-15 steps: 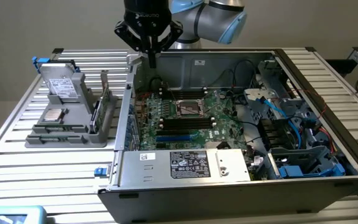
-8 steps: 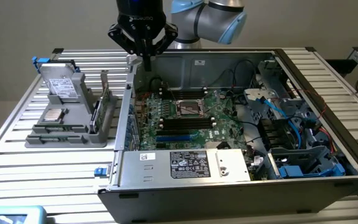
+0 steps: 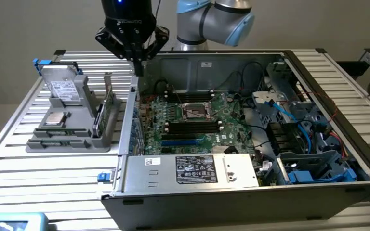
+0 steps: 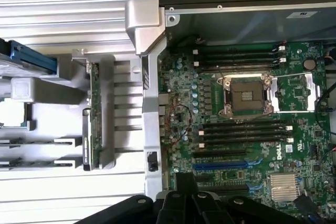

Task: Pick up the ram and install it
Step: 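Reach for the ram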

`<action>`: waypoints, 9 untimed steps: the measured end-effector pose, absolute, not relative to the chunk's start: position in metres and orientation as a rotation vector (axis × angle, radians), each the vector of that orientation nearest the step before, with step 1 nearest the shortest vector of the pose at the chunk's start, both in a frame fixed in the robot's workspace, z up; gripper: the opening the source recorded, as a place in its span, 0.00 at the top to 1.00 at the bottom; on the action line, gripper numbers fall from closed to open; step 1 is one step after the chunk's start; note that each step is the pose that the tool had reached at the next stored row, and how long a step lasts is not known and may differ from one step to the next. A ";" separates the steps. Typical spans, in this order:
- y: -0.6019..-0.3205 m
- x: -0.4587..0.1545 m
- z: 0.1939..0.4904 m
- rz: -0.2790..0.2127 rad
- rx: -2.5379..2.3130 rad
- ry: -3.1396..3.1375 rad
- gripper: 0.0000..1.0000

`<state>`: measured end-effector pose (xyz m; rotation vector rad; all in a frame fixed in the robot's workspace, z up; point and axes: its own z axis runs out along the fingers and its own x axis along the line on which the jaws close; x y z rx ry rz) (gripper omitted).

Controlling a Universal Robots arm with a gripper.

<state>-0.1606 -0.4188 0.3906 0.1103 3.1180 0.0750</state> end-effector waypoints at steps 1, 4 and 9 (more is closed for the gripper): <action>-0.420 -0.165 0.391 0.075 0.110 3.118 0.89; -0.422 -0.179 0.390 0.075 0.110 3.118 0.89; -0.424 -0.201 0.390 0.075 0.110 3.118 0.89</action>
